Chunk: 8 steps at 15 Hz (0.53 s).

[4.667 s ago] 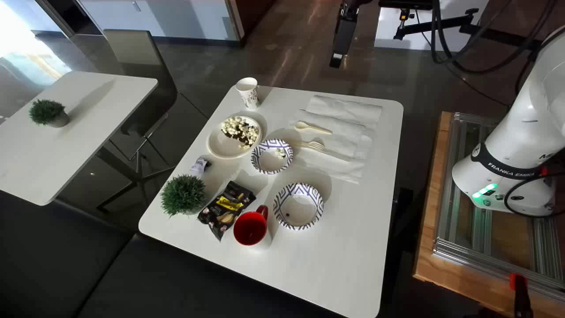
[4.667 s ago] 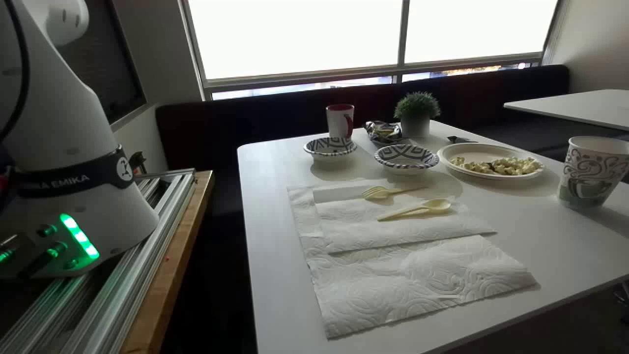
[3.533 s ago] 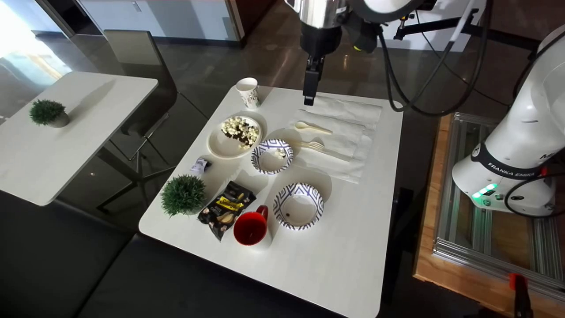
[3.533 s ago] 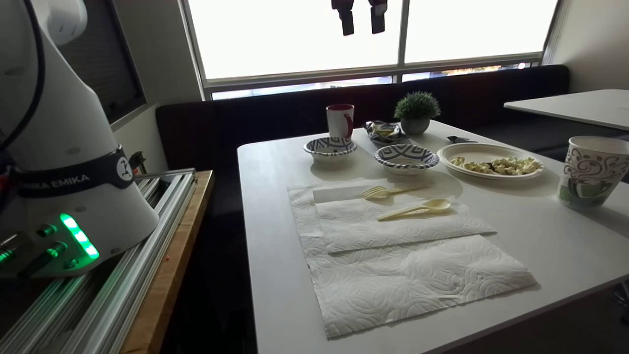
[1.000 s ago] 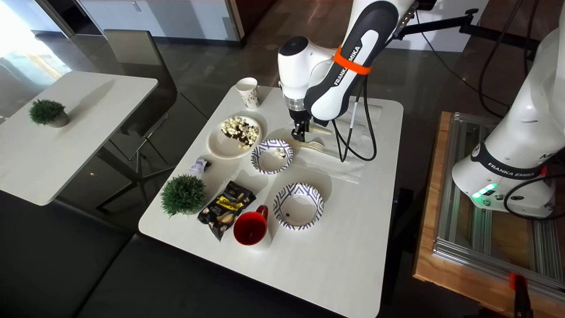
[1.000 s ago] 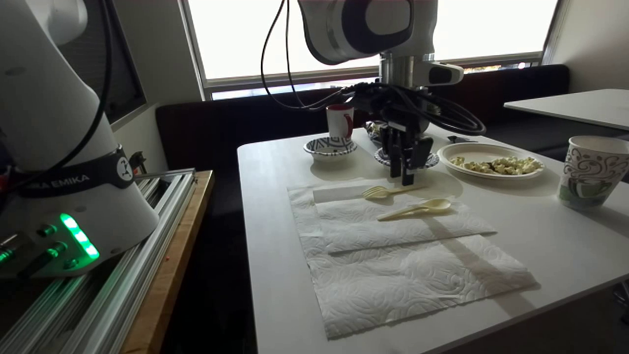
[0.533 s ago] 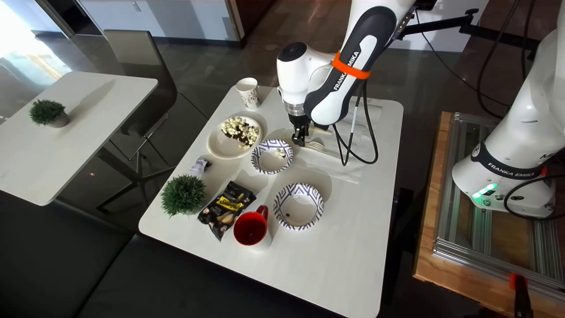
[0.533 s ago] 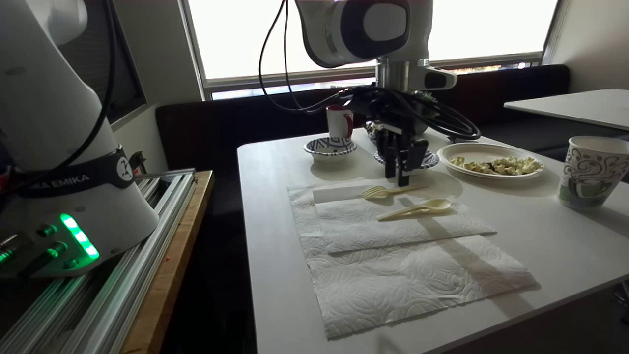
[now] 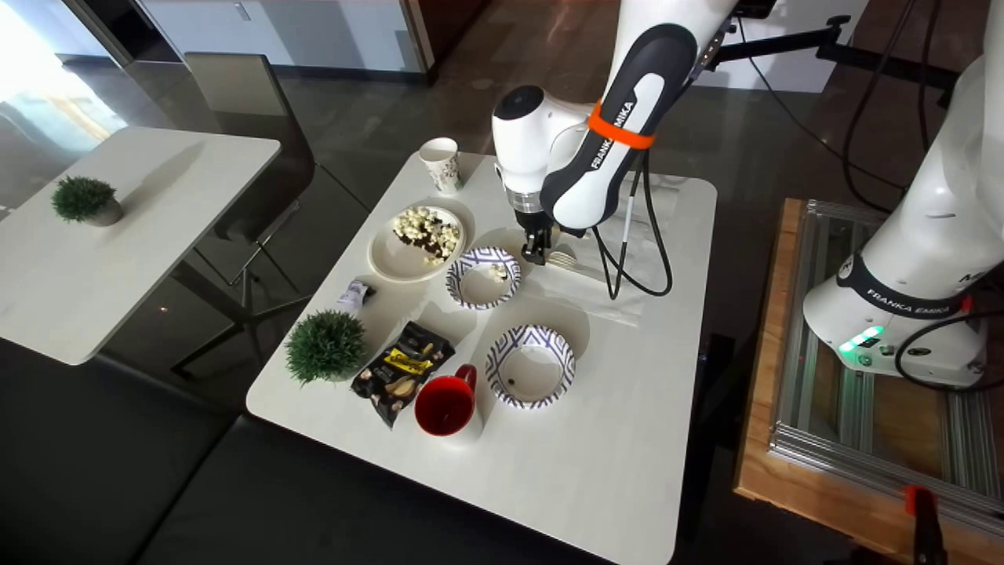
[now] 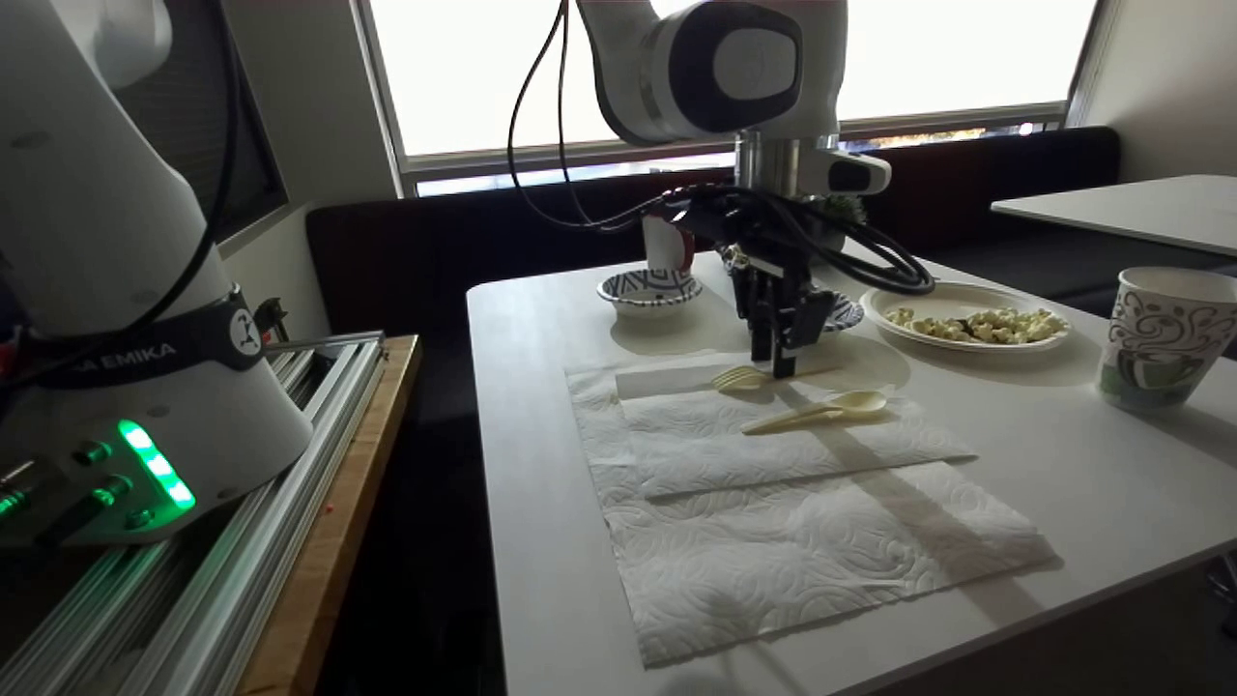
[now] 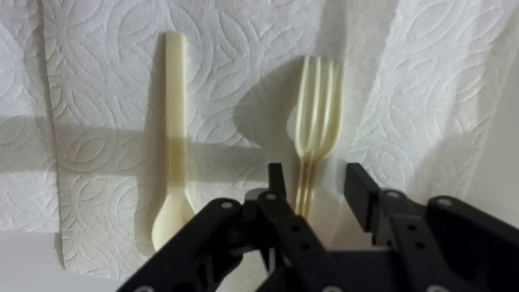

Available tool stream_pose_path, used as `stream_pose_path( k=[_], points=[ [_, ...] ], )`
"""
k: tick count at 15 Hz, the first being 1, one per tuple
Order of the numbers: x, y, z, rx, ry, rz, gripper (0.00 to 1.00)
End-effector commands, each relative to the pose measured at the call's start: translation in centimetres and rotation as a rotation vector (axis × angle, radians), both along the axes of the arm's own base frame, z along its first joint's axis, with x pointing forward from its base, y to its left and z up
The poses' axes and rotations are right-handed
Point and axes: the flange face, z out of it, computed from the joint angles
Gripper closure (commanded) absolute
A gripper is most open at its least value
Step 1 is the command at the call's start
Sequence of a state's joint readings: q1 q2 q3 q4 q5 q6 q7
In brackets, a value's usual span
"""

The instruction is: Put the plastic fork into the coffee cup

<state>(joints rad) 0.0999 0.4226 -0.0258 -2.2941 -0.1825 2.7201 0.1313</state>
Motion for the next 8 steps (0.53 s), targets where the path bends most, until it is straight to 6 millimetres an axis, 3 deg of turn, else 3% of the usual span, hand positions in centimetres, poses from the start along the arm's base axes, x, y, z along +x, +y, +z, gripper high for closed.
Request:
stream_pose_path(
  k=[1,2,8],
  points=[
    [0.53,-0.3,-0.38,0.023,-0.014,0.005,0.51],
    [0.53,-0.34,-0.41,0.027,-0.014,0.005,0.47],
    [0.53,-1.21,-0.18,0.061,-0.021,-0.007,0.5]
  ],
)
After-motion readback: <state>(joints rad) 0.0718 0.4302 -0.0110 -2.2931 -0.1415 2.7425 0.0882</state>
